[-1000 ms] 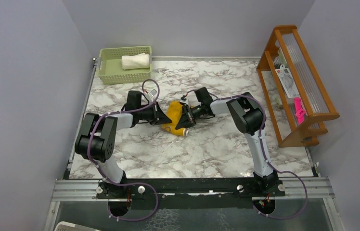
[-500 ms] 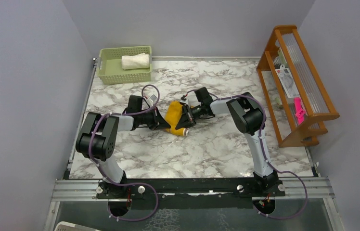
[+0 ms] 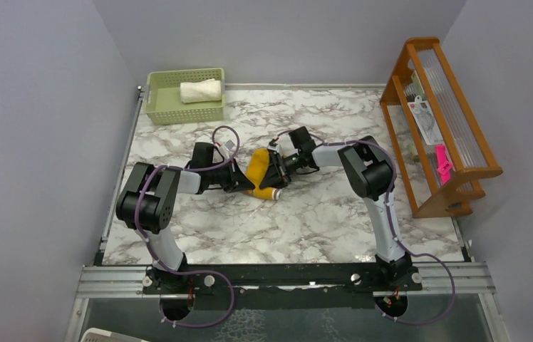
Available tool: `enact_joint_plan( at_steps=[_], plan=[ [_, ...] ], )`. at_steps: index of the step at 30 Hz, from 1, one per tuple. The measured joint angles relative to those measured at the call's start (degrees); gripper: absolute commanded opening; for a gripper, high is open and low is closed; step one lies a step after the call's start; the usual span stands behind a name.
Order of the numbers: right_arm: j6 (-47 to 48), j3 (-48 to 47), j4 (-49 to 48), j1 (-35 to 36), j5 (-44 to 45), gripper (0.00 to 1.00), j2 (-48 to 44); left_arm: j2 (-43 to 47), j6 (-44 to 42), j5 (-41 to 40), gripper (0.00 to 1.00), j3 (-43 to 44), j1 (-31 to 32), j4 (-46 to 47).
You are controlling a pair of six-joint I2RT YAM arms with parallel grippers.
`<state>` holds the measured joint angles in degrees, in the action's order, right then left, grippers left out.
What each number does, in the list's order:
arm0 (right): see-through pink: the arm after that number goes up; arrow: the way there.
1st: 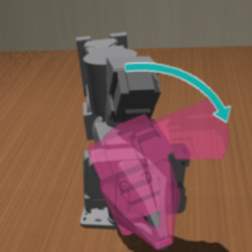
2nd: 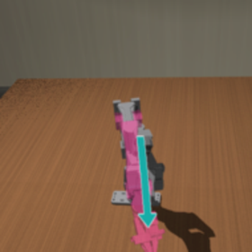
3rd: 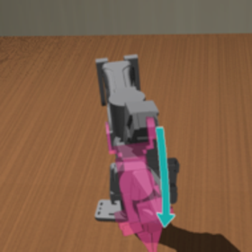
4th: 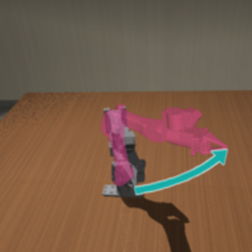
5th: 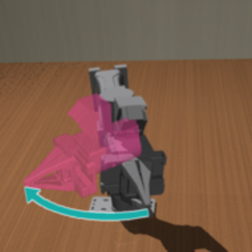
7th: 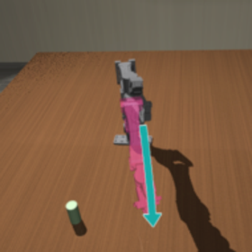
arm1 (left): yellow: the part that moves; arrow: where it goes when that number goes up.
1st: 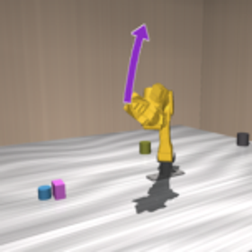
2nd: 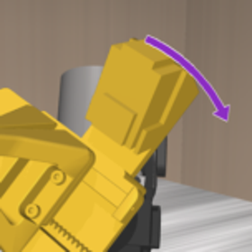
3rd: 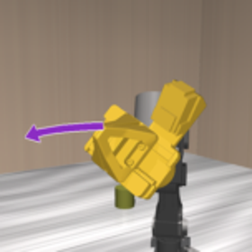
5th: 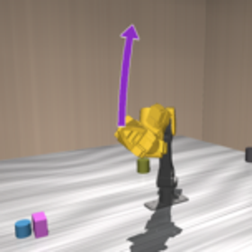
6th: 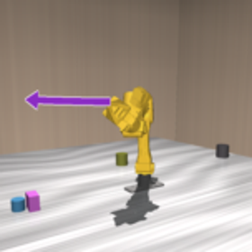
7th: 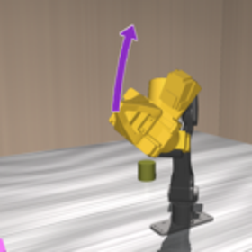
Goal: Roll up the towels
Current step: Roll the towel at the center of the board.
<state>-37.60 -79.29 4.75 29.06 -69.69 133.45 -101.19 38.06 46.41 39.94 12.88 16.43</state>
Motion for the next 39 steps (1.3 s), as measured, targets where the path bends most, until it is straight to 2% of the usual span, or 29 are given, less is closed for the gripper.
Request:
enact_joint_plan(
  at_steps=[5, 7, 11, 15, 19, 23, 26, 29, 31, 35, 39],
  plan=[
    [1.88, -1.01, 5.22, -0.04, 4.17, 0.46, -2.16, -0.44, 0.04, -0.61, 0.0, -0.66, 0.48, 2.51],
    [3.02, -1.01, 7.72, -0.04, 7.56, 0.5, -3.69, -0.7, 0.07, -0.63, 0.0, -0.92, 0.61, 3.5],
    [7.02, -1.25, 12.31, -0.02, 16.92, 0.6, -7.96, -1.16, 0.07, -0.7, 0.0, -1.18, 0.74, 4.94],
    [13.27, -1.27, 14.05, -0.04, 29.27, 0.62, -12.57, -1.6, 0.09, -0.76, 0.0, -1.22, 0.85, 5.79],
    [19.65, 1.16, 12.35, -0.44, 41.4, 0.64, -16.74, -1.7, 0.17, -0.74, 0.0, -1.29, 0.87, 6.1],
    [25.77, 13.7, 2.97, -0.68, 50.05, 0.78, -26.51, -1.79, 0.2, -0.7, 0.0, -1.31, 1.03, 6.14],
    [31.82, 26.58, -9.73, -1.03, 49.75, 0.9, -35.74, -1.88, 0.22, -0.66, 0.0, -1.29, 1.03, 6.19],
    [39.01, 38.88, -24.76, -0.24, 44.04, 0.91, -43.41, -1.99, 0.24, -0.5, 0.0, -1.27, 1.03, 6.25],
    [44.0, 43.89, -31.41, 1.14, 39.39, 0.91, -46.14, -2.12, 0.24, -0.42, 0.0, -1.18, 1.03, 6.25],
    [53.79, 44.44, -34.82, 4.76, 34.25, 0.89, -46.31, -2.21, 0.26, -0.31, 0.0, -1.11, 1.01, 6.25],
    [61.72, 41.97, -34.71, 8.22, 33.83, 0.85, -44.15, -2.23, 0.24, -0.26, 0.0, -1.07, 1.01, 6.23]
  ],
)
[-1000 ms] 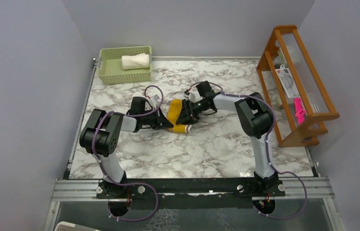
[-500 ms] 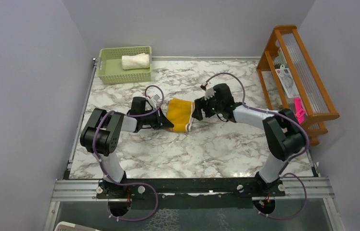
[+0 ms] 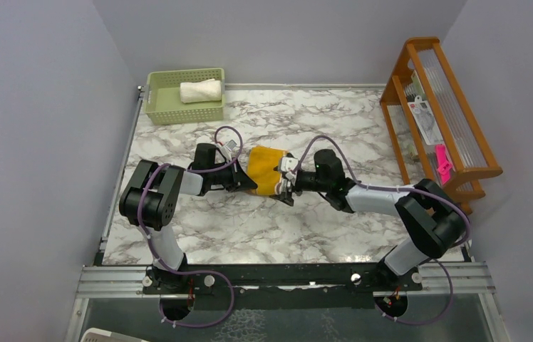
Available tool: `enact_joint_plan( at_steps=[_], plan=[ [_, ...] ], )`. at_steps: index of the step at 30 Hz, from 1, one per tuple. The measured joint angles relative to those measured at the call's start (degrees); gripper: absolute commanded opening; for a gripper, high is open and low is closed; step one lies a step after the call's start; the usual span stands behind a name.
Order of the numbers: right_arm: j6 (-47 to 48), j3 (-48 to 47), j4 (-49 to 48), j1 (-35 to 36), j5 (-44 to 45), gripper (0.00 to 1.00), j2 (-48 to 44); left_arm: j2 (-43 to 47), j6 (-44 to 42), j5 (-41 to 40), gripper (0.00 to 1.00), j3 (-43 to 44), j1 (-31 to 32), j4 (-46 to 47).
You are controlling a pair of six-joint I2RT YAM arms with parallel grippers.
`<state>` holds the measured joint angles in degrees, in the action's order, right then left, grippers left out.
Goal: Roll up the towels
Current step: Roll the towel at the center of the board.
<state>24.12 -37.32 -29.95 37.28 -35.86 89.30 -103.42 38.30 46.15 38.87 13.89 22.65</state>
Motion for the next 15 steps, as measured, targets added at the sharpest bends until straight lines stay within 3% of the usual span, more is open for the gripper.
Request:
enact_joint_plan(
  at_steps=[9, 15],
  plan=[
    [9.16, -4.66, 6.38, 3.96, 0.79, 0.7, 6.32, 0.0, 0.0, 0.02, 0.0, 0.0, 0.0, -0.04],
    [9.31, -8.41, 11.54, 4.09, 2.58, 0.67, 10.08, 0.0, -0.02, 0.02, 0.0, 0.02, 0.0, -0.09]
  ],
)
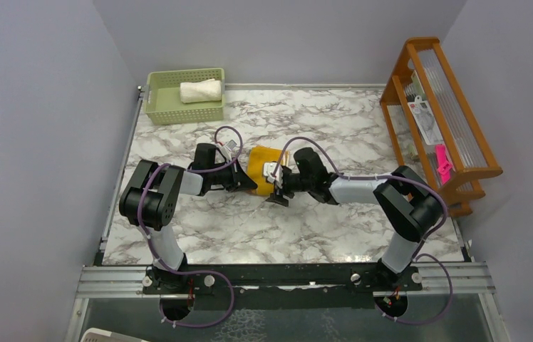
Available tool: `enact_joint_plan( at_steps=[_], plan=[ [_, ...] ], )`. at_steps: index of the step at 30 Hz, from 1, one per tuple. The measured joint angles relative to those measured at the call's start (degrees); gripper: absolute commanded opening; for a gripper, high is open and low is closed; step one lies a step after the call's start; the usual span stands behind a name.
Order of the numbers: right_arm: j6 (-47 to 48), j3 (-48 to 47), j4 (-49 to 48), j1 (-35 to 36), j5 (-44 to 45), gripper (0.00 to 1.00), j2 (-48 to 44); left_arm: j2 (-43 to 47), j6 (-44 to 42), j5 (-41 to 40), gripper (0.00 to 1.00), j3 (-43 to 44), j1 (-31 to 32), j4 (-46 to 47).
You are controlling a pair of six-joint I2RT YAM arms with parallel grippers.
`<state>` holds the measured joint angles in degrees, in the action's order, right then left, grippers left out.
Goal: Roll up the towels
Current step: Roll the towel at the center of the board.
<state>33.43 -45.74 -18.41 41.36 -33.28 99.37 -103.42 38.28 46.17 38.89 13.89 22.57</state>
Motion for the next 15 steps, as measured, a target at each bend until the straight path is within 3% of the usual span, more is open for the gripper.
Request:
enact_joint_plan(
  at_steps=[7, 15],
  plan=[
    [-1.64, -6.6, 8.09, 0.0, 3.04, 0.47, 3.65, 0.0, -0.04, -0.02, 0.0, 0.26, 0.0, -0.61],
    [-2.89, -10.43, 17.94, 0.0, 5.05, 0.39, 4.24, 0.0, -0.04, -0.02, 0.0, 0.42, 0.0, -1.01]
  ],
)
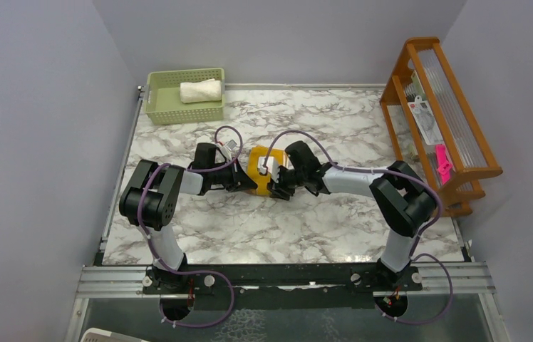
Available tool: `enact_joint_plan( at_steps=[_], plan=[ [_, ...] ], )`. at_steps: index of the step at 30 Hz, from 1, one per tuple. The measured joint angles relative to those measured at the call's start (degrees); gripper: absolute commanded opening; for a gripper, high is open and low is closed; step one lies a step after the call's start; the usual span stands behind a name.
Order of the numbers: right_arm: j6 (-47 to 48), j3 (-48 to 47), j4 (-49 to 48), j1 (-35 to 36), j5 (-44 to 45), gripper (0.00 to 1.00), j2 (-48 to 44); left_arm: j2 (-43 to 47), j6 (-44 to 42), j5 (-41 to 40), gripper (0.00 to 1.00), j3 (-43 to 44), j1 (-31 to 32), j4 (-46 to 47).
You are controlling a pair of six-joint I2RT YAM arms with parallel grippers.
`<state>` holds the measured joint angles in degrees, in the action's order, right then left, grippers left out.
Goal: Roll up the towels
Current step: Roll the towel at the center of the board.
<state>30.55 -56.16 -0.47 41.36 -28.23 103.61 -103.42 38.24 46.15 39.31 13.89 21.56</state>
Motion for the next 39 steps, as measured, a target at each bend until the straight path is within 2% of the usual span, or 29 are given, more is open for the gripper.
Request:
enact_joint_plan(
  at_steps=[4, 8, 10, 13, 15, 23, 31, 34, 39],
  plan=[
    [-0.55, -2.64, 5.33, 0.0, 1.27, 0.28, 2.34, -0.11, 0.0, 0.02, 0.0, 0.07, 0.0, 0.0],
    [-1.07, -5.22, 8.24, -0.02, 1.68, 0.24, 3.58, -0.15, 0.02, 0.02, 0.0, 0.22, 0.0, -0.24],
    [-1.57, -5.57, 8.7, -0.07, 1.64, 0.29, 3.65, -0.15, 0.02, 0.02, 0.0, 0.28, 0.0, -0.42],
    [-2.82, -5.64, 8.85, -0.07, 1.64, 0.48, 3.65, -0.15, 0.0, 0.02, 0.0, 0.35, 0.0, -0.61],
    [-3.85, -5.18, 8.52, -0.04, 1.66, 0.55, 3.39, -0.15, 0.0, 0.02, 0.0, 0.39, 0.0, -0.68],
    [-3.61, 2.29, 5.84, 0.31, 4.5, 0.56, -4.59, 0.0, -0.02, -0.02, 0.0, 0.44, 0.0, -1.01],
    [0.07, 6.82, -0.79, 2.36, 5.29, 0.56, -10.54, 0.17, -0.22, -0.28, 0.0, 0.7, 0.0, -1.81],
    [1.99, 6.64, -2.25, 4.44, 5.27, 0.54, -10.08, 0.17, -0.22, -0.31, 0.0, 0.76, 0.0, -1.92],
    [4.02, 3.8, -3.06, 6.12, 5.46, 0.38, -5.38, 0.11, -0.22, -0.28, 0.0, 0.85, 0.0, -2.1]
  ],
)
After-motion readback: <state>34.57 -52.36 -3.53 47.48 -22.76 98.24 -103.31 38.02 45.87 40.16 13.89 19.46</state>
